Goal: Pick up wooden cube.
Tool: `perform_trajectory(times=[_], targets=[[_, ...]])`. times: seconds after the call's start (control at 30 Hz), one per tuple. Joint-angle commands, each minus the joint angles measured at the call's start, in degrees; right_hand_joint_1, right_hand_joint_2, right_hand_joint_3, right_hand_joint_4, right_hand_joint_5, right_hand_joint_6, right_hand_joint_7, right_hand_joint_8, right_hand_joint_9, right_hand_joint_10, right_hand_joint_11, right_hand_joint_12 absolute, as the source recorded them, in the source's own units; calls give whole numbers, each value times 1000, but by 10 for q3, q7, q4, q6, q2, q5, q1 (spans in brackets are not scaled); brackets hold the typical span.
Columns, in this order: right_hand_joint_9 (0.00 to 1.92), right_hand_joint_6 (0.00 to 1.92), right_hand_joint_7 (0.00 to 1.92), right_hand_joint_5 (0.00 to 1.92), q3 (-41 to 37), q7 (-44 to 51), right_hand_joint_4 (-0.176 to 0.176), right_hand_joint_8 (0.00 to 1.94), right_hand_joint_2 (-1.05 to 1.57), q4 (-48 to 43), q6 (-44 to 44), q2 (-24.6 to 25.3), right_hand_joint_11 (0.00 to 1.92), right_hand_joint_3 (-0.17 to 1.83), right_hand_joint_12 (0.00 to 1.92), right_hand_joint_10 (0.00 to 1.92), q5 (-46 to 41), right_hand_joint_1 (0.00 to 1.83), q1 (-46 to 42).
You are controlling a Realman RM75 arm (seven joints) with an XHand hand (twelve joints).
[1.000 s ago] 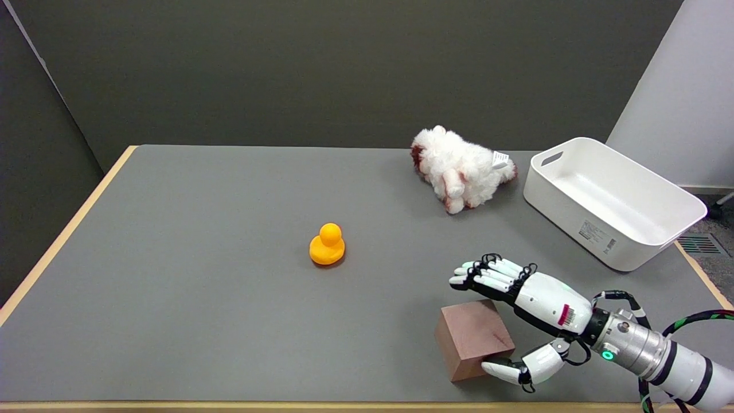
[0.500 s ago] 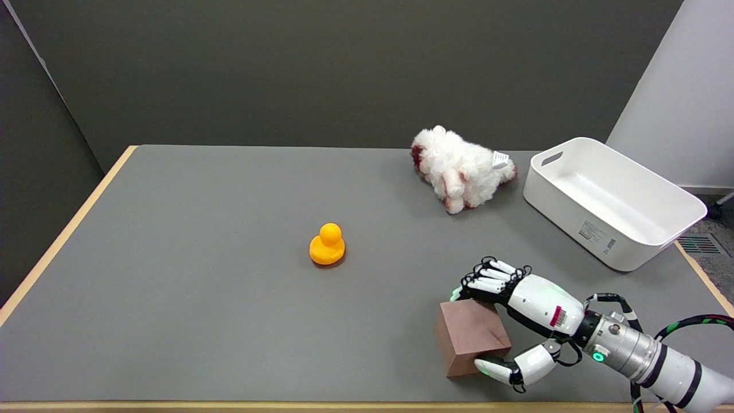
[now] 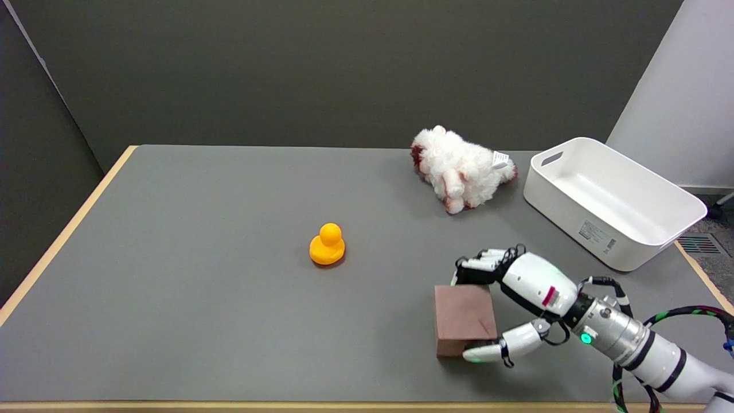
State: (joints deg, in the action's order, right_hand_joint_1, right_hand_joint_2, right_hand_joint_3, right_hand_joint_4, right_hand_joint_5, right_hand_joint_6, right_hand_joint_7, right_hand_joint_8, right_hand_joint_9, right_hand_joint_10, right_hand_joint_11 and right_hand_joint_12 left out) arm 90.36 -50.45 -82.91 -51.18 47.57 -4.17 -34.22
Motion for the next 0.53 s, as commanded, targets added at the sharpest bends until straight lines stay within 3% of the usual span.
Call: perform_trajectory(times=[0.03, 0.23, 0.43, 0.53], targets=[[792, 1513, 898, 664, -72, 98, -41, 1265, 1031, -76, -11, 12, 656, 412, 1759, 1315, -83, 1177, 39], [788, 1507, 941, 691, -113, 152, -72, 1285, 937, -99, -16, 14, 625, 576, 1750, 1342, -155, 1195, 40], [787, 1506, 942, 694, -128, 237, -71, 1286, 933, -80, -45, 14, 625, 583, 1751, 1342, -228, 1195, 77], [824, 1498, 919, 678, -136, 247, -62, 1285, 986, -48, -39, 6, 689, 494, 1793, 1341, -248, 1184, 115]])
